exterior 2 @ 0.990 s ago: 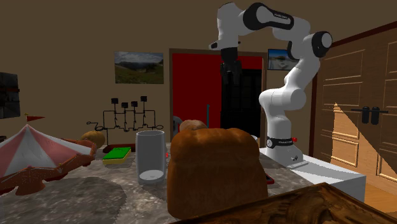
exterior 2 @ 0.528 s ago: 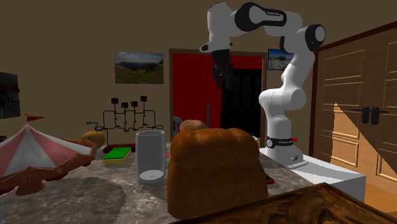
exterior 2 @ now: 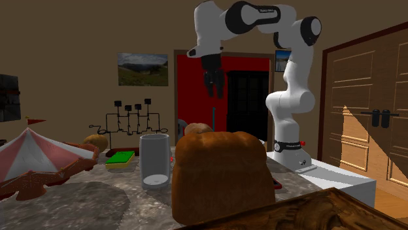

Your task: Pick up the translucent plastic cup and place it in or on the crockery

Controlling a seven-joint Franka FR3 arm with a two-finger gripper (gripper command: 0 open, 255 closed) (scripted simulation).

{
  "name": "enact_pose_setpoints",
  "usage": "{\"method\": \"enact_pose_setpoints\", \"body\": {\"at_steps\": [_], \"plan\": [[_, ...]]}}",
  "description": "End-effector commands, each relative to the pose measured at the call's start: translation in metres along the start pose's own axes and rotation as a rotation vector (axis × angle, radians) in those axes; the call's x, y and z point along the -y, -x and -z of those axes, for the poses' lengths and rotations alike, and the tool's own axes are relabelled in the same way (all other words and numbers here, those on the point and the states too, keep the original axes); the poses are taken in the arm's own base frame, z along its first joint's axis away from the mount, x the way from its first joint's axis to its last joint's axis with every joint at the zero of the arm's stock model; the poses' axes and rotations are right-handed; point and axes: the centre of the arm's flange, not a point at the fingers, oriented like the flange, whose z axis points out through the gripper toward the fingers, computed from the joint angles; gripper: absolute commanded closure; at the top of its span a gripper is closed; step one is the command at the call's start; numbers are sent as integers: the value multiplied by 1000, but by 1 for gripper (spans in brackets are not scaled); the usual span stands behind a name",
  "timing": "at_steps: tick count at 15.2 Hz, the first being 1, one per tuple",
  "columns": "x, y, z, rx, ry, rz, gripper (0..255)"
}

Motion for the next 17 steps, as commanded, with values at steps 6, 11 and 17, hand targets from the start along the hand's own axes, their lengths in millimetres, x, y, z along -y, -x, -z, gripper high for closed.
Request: {"method": "enact_pose_setpoints", "body": {"at_steps": [6,11,17], "plan": [[42,-82,-12,14,-12,-14,0],[70,-142,-21,23,-19,-24,0],[104,-214,-33,35,-29,-36,0]]}}
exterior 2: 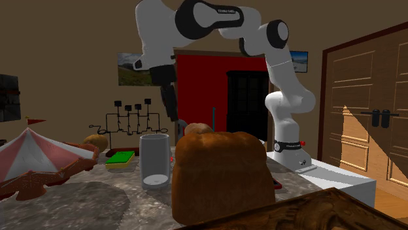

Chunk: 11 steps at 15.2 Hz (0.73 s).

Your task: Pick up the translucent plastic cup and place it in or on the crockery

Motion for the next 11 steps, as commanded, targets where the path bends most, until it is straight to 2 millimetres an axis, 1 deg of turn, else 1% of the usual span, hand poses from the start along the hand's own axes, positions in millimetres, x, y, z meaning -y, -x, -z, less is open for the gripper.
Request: {"method": "enact_pose_setpoints", "body": {"at_steps": [1,5,6,11], "plan": [[11,-23,-5,4,-3,-5,0],[34,-70,-12,12,-9,-13,0],[35,-72,-12,12,-10,-13,0],[35,-71,-39,12,-10,-13,0]]}}
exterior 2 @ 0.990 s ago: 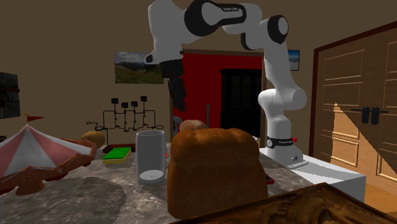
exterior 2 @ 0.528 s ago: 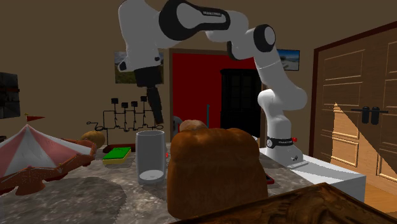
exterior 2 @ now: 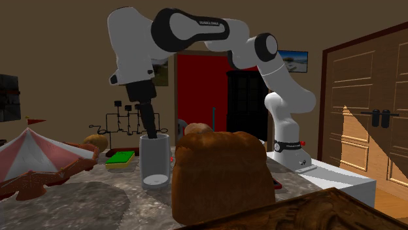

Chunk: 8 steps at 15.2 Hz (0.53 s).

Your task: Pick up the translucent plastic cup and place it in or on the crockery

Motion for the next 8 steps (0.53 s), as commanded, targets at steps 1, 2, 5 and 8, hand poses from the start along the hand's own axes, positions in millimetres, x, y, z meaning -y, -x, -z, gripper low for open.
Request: {"method": "enact_pose_setpoints", "body": {"at_steps": [1,2,5,8], "plan": [[0,0,-10,-1,0,0,0],[0,0,-18,-1,0,0,0],[0,0,-18,-1,0,0,0],[0,0,-18,-1,0,0,0]]}}
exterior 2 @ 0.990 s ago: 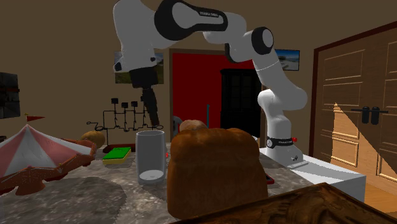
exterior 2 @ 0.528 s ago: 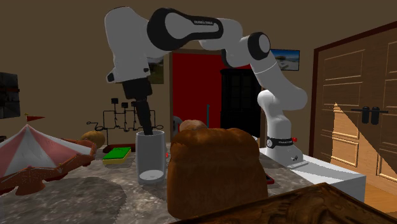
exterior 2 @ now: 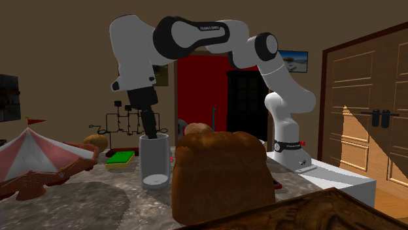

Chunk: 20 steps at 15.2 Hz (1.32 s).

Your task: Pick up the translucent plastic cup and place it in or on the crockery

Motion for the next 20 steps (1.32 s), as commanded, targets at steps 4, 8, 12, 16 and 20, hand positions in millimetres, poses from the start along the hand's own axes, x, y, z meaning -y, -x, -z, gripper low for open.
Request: {"method": "enact_pose_setpoints", "body": {"at_steps": [4,8,12,16,20], "plan": [[0,0,0,0,0,0,255],[0,0,0,0,0,0,255],[0,0,0,0,0,0,255],[-1,4,20,0,0,0,255],[-2,9,41,0,0,0,255]]}}
